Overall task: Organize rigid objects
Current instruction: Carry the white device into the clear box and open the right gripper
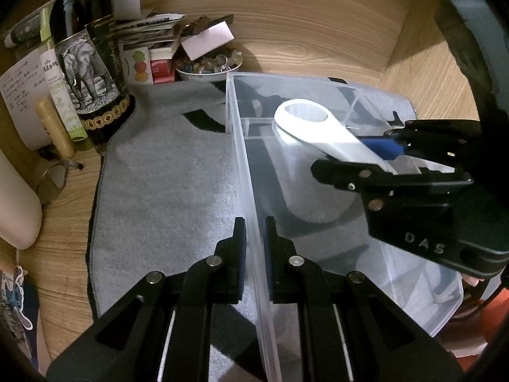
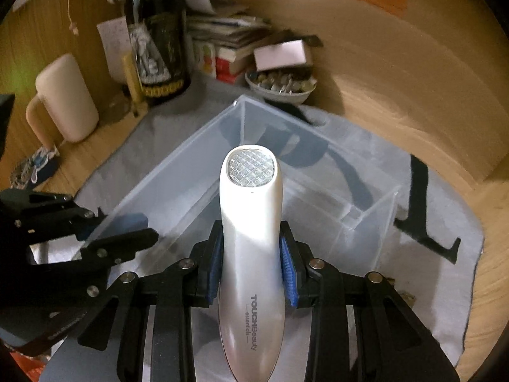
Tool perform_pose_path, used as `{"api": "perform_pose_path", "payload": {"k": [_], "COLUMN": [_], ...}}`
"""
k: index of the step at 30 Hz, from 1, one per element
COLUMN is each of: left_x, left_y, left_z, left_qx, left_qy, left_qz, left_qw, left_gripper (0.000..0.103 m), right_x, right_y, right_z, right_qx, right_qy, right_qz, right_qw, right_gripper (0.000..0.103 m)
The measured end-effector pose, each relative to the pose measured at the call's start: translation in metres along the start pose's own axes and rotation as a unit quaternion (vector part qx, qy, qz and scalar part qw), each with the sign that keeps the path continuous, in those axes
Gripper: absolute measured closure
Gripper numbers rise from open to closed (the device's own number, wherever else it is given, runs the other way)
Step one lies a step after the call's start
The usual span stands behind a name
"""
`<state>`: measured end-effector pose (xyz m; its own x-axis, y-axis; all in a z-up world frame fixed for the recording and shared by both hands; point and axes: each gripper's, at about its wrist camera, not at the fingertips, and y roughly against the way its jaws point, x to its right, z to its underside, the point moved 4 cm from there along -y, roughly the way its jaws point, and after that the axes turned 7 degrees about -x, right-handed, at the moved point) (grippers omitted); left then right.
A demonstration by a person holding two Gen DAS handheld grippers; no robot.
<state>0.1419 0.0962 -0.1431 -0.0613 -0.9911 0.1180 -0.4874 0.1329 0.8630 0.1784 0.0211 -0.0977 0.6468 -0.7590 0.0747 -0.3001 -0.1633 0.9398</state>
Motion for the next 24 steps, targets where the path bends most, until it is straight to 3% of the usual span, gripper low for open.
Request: {"api": "perform_pose_path", "payload": {"k": [8,12,15,20,24], "left_x": [0.0,0.0,0.0,0.0,-0.001], "left_y": [-0.007,-0.007,-0.007,-0.006,-0.005], "left_z": [-0.001,-0.002,-0.002,-0.002,-0.003], "left_qx": [-0.006,-0.007,-0.008,-0.009,-0.008], "left_qy": [-0.002,-0.001,-0.001,0.0,-0.001], "left_qz": [-0.002,-0.002,-0.002,-0.004,-0.006], "left_qw": [1.0,1.0,1.0,1.0,0.9999], "left_gripper": [0.092,0.091,0.091,0.091,0.091], "right_x": [-0.004,-0.003,-0.002,-0.001,0.006], "right_y": [-0.011,-0.008,-0.001,0.017,0.037], "right_z": [0.004,0.003,0.001,0.003,0.005], "right_qx": [-0.031,-0.02,-0.005,0.024,0.055], "right_qy": [0.023,0.025,0.023,0.02,0.01], "right_qz": [-0.001,0.007,0.003,0.005,0.013], "right_qw": [0.999,0.999,1.0,1.0,0.998], "right_gripper": [0.072,0.071,0.058,0.052,0.038]}}
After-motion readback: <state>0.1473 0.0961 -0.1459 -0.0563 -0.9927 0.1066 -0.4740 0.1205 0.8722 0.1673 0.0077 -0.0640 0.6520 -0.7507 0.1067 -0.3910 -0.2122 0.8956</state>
